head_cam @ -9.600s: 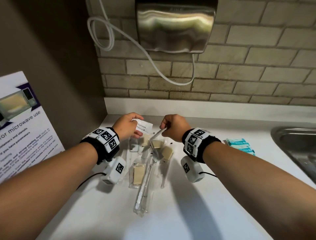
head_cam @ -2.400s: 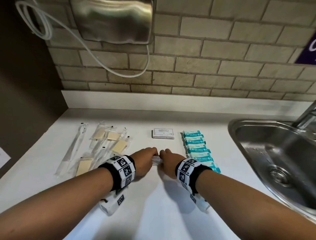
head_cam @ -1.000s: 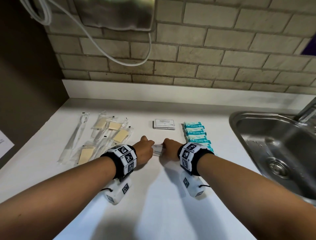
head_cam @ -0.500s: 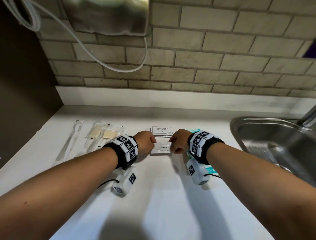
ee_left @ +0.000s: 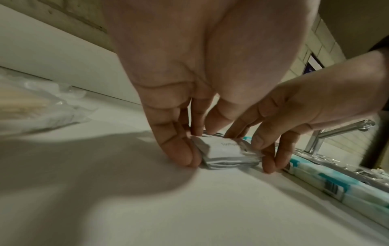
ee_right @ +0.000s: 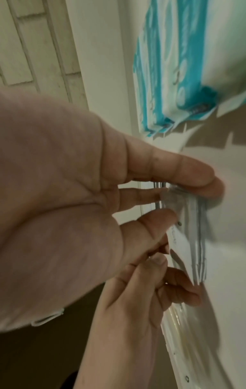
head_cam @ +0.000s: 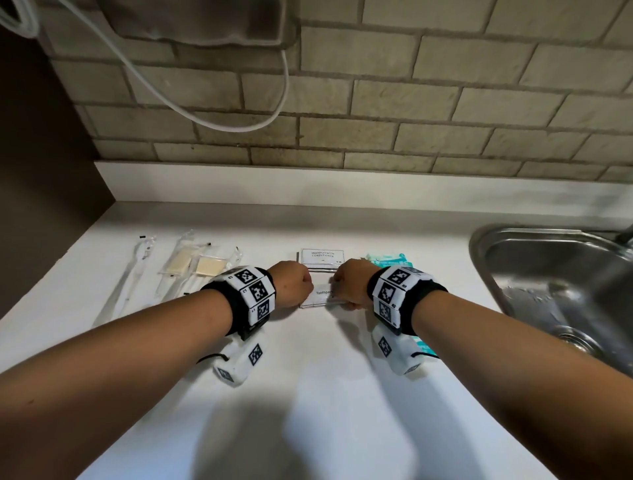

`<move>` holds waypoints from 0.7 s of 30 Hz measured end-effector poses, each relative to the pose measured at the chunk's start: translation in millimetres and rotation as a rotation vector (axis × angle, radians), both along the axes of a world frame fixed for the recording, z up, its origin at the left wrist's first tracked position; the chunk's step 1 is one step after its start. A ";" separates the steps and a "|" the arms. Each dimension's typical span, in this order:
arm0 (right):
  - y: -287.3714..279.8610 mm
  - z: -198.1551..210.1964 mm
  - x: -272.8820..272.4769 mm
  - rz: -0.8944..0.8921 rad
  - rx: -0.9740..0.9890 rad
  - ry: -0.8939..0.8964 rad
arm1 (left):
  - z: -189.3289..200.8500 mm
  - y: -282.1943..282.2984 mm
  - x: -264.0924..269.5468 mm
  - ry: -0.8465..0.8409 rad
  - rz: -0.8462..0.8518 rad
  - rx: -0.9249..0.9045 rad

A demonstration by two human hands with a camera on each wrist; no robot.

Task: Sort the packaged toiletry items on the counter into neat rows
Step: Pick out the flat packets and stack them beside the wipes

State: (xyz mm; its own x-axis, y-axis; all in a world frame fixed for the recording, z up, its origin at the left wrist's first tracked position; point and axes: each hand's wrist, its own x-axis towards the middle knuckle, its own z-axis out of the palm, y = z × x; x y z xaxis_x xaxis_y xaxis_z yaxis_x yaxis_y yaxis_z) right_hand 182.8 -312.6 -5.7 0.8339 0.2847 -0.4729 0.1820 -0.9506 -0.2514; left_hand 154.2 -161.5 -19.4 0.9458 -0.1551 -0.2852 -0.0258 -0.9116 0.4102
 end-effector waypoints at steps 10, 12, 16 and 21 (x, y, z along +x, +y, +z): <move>12.7 -8.3 -5.9 0.199 -0.128 -0.173 | -1.5 -7.4 1.3 -0.031 -0.090 0.167; 11.4 -8.8 -4.4 0.182 -0.110 -0.179 | 0.3 -7.6 3.1 -0.026 -0.084 0.160; 9.5 -7.0 0.4 0.160 -0.103 -0.179 | 2.8 -9.1 6.6 -0.045 -0.090 0.159; 6.9 -7.2 3.0 0.149 -0.098 -0.201 | 4.3 -11.2 8.3 -0.041 -0.089 0.175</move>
State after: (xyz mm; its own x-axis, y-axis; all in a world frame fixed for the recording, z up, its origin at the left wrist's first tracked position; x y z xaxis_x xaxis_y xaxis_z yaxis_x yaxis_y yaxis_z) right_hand 185.8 -305.7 -12.9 0.8662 0.3723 -0.3334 0.3585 -0.9277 -0.1044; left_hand 162.6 -172.7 -15.1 0.9420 -0.1906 -0.2763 -0.1235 -0.9622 0.2427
